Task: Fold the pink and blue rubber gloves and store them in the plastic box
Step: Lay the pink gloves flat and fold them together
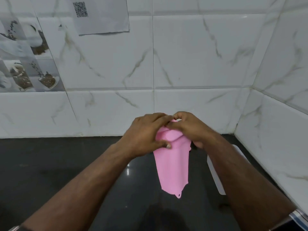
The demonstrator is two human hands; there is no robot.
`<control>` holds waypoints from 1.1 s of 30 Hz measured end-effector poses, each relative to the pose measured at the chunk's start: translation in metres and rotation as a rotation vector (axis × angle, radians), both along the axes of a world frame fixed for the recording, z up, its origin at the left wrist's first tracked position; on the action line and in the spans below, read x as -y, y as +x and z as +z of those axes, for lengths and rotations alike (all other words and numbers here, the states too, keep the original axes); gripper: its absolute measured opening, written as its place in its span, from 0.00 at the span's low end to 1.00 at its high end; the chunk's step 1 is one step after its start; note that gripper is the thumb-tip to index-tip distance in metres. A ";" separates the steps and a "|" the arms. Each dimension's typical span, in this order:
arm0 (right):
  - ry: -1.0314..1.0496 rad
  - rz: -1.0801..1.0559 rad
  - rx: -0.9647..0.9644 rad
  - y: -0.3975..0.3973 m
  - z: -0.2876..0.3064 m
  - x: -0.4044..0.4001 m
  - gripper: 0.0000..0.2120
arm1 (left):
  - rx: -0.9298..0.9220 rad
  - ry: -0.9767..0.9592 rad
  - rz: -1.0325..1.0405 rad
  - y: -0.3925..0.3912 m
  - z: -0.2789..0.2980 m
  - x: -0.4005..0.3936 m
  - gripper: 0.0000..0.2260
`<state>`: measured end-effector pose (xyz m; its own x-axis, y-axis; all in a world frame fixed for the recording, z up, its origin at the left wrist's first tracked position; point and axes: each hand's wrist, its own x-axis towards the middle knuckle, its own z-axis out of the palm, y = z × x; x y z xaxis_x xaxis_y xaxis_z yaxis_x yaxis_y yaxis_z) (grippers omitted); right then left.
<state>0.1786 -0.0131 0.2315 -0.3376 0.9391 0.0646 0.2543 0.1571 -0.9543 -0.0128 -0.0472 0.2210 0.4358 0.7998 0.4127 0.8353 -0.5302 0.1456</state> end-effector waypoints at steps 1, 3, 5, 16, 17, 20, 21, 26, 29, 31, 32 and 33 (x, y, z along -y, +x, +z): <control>-0.032 0.026 -0.037 0.003 0.001 0.000 0.09 | 0.046 0.017 -0.004 0.003 -0.001 0.001 0.32; -0.099 0.087 -0.117 0.009 0.001 0.001 0.11 | 0.154 0.021 0.012 0.005 0.000 0.001 0.24; -0.138 0.120 -0.133 0.015 0.000 0.002 0.17 | 0.208 -0.002 0.030 0.006 0.005 0.003 0.18; -0.219 0.191 -0.259 0.032 -0.017 0.008 0.30 | 0.508 -0.254 0.125 0.000 0.034 -0.001 0.12; -0.213 0.209 -0.233 0.035 -0.020 0.009 0.29 | 0.556 -0.279 0.118 -0.003 0.037 -0.001 0.12; -0.195 0.220 -0.057 0.049 -0.034 0.008 0.17 | 0.778 -0.395 0.077 -0.018 0.041 0.002 0.11; -0.190 0.205 0.002 0.054 -0.037 0.009 0.13 | 0.853 -0.452 0.048 -0.026 0.041 0.003 0.10; -0.231 0.086 0.039 0.070 -0.050 0.010 0.06 | 1.106 -0.777 0.004 -0.076 0.013 0.004 0.09; -0.283 0.021 -0.050 0.070 -0.063 0.008 0.07 | 1.122 -1.003 0.042 -0.098 -0.023 0.010 0.11; -0.300 0.002 -0.026 0.070 -0.071 0.007 0.08 | 1.137 -1.119 0.065 -0.106 -0.051 0.015 0.12; -0.296 -0.007 0.016 0.069 -0.076 0.007 0.08 | 1.154 -1.187 0.071 -0.110 -0.066 0.018 0.13; -0.291 -0.015 0.063 0.069 -0.080 0.007 0.07 | 1.167 -1.256 0.075 -0.114 -0.080 0.020 0.14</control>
<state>0.2472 -0.0197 0.1511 -0.3182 0.9200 -0.2290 0.3146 -0.1255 -0.9409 -0.1269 -0.0673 0.1414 0.3319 0.8598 -0.3881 0.0087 0.4086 0.9127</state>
